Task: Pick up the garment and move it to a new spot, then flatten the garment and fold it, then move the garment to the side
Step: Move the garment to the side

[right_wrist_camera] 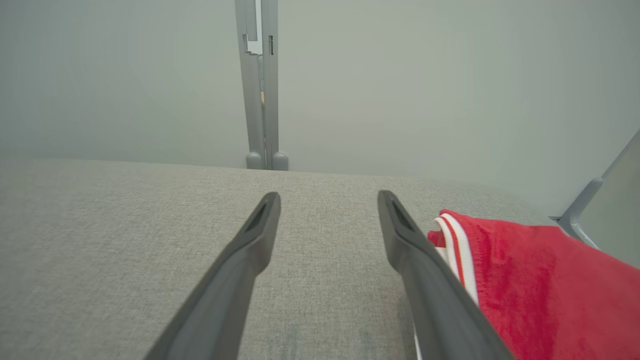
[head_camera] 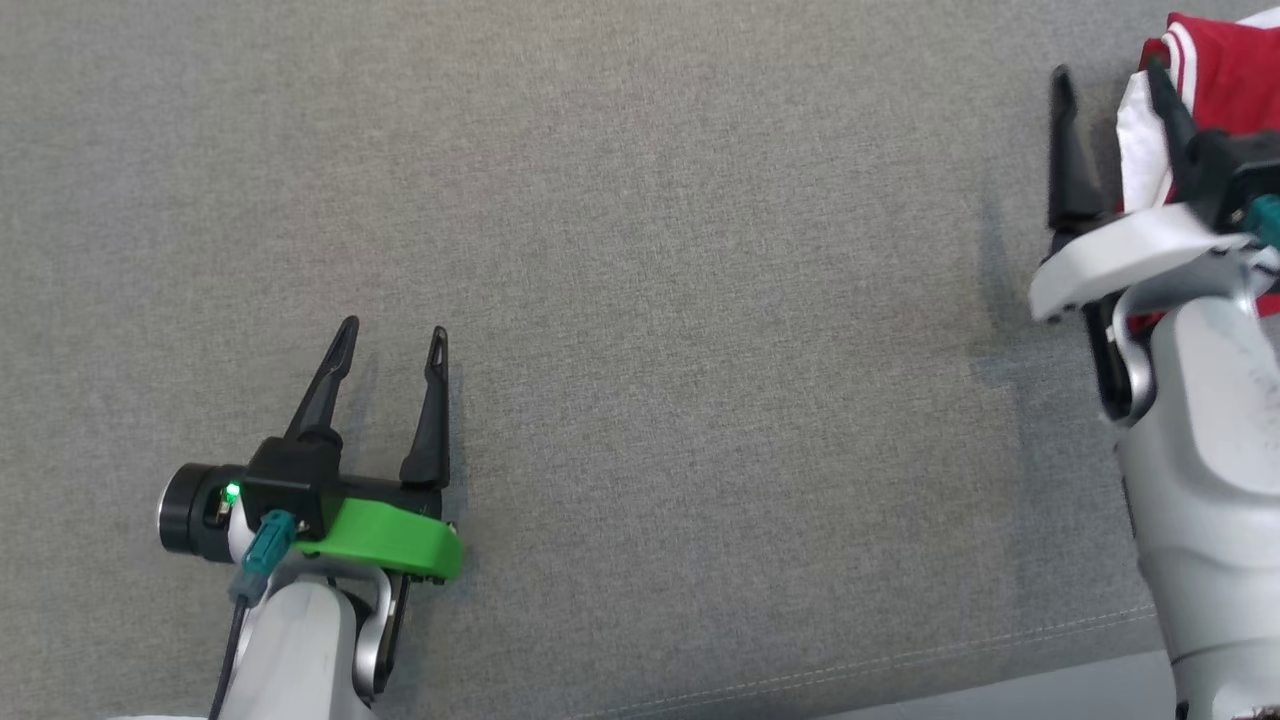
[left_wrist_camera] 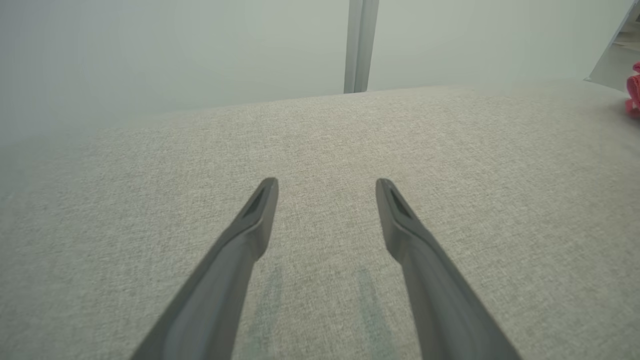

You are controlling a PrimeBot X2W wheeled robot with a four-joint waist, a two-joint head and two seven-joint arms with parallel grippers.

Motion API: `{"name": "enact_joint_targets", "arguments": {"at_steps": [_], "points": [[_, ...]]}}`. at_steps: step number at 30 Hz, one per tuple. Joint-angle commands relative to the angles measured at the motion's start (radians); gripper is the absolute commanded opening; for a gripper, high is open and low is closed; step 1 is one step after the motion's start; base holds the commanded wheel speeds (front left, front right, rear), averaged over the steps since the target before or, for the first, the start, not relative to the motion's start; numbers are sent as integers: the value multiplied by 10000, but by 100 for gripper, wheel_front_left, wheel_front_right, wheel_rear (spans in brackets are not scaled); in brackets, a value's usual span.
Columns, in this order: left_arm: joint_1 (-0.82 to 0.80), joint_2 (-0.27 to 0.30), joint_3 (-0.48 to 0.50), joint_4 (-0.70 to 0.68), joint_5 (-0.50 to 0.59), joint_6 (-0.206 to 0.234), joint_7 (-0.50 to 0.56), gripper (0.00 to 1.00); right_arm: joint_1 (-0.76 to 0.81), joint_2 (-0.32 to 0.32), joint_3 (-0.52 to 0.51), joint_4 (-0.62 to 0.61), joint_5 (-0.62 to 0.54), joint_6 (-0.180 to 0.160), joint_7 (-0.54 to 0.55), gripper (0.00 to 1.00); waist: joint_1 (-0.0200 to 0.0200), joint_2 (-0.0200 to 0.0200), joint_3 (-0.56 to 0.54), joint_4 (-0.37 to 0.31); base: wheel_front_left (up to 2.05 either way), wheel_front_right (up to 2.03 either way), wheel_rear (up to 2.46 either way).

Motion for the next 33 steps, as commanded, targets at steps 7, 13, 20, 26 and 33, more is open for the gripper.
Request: {"name": "enact_joint_targets", "arguments": {"at_steps": [7, 13, 20, 26, 33], "points": [[726, -14, 667, 323, -322, 304, 1, 100, 2032, 315, 1726, -721, 1030, -18, -25, 100, 0, 0, -1513, 406, 0, 0, 0], [1349, -19, 1083, 678, -481, 461, 1, 100, 3125, 548, 2326, -713, 1338, -16, -25, 100, 0, 0, -2398, 515, 0, 0, 0], [1906, -17, 1288, 988, -625, 568, 1, 100, 3972, 694, 2372, -586, 1522, -16, -25, 100, 0, 0, -3174, 557, 0, 0, 0], [2306, -16, 1439, 1274, -693, 615, 1, 100, 4604, 744, 2332, -400, 1399, -16, -25, 100, 0, 0, -3769, 546, 0, 0, 0], [2463, -17, 1593, 1425, -552, 645, 1, 100, 4914, 873, 1976, -271, 943, -16, -25, 100, 0, 0, -4053, 449, 0, 0, 0]]}}
